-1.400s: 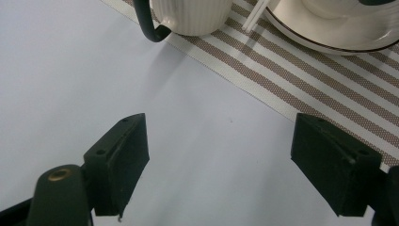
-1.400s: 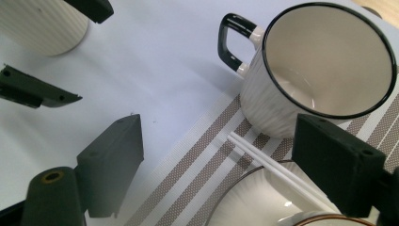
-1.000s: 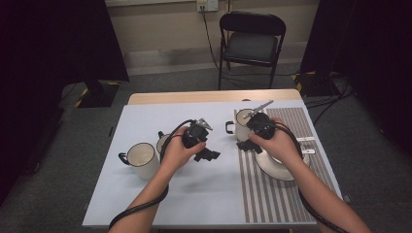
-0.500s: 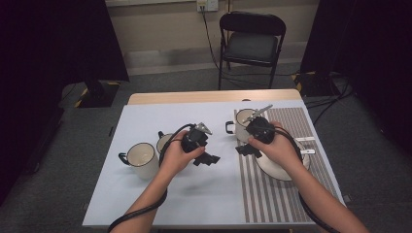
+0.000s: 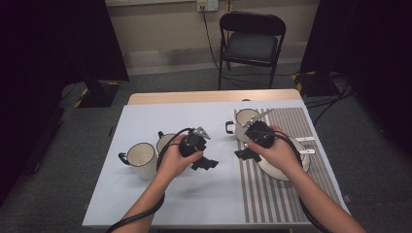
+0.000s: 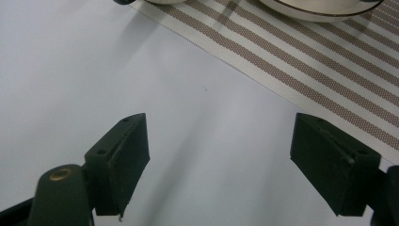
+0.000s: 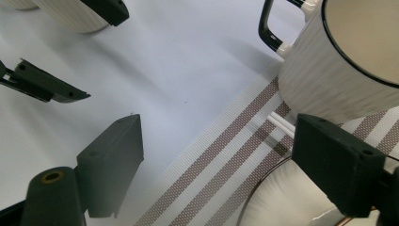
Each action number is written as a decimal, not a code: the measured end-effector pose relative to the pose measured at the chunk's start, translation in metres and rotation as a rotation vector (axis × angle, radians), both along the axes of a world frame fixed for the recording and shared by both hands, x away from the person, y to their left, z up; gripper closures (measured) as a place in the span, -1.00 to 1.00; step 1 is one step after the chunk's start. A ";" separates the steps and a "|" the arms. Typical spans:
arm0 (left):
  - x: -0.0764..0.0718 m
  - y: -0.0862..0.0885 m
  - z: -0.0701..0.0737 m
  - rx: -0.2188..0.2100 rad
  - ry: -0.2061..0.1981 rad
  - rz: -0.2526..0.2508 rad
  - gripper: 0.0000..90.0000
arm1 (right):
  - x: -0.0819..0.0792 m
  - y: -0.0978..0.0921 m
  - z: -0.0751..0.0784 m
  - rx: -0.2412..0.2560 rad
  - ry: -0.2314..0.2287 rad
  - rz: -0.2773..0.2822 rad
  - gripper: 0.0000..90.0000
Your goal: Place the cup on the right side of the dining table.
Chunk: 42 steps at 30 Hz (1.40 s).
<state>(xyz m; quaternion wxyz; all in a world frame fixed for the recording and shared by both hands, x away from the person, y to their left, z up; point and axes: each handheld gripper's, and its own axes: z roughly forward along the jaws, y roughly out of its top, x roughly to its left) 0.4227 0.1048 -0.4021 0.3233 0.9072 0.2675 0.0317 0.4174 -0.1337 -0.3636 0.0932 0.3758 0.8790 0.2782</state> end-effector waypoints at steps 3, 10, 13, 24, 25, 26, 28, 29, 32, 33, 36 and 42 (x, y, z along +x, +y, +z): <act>-0.002 0.000 0.001 0.000 -0.003 -0.003 -0.56 | -0.002 0.001 0.000 0.008 -0.002 0.003 -0.64; -0.007 0.000 0.002 0.002 -0.012 -0.008 -0.56 | -0.005 0.001 -0.003 0.001 0.006 0.018 -0.64; -0.009 0.001 0.001 0.005 -0.013 -0.012 -0.56 | -0.007 0.001 -0.002 0.010 0.006 0.017 -0.64; -0.017 0.003 0.001 0.010 -0.022 -0.029 -0.56 | -0.015 0.001 -0.007 0.020 0.012 0.032 -0.64; -0.017 0.003 0.001 0.010 -0.022 -0.029 -0.56 | -0.015 0.001 -0.007 0.020 0.012 0.032 -0.64; -0.019 0.004 0.001 0.010 -0.024 -0.035 -0.56 | -0.016 0.001 -0.008 0.023 0.012 0.039 -0.64; -0.020 0.005 0.001 0.010 -0.026 -0.029 -0.56 | -0.017 0.001 -0.009 0.024 0.017 0.042 -0.64; -0.021 0.006 0.000 0.011 -0.023 -0.029 -0.56 | -0.018 0.001 -0.009 0.026 0.018 0.041 -0.64; -0.023 0.007 -0.001 0.012 -0.027 -0.028 -0.56 | -0.020 0.001 -0.010 0.029 0.018 0.048 -0.64; -0.024 0.008 -0.002 0.010 -0.024 -0.030 -0.56 | -0.021 0.001 -0.010 0.032 0.017 0.046 -0.64; -0.026 0.009 -0.003 0.009 -0.024 -0.028 -0.56 | -0.022 0.001 -0.010 0.035 0.016 0.052 -0.64; -0.031 0.013 -0.007 0.007 -0.018 -0.032 -0.56 | -0.028 0.003 -0.013 0.040 0.022 0.068 -0.64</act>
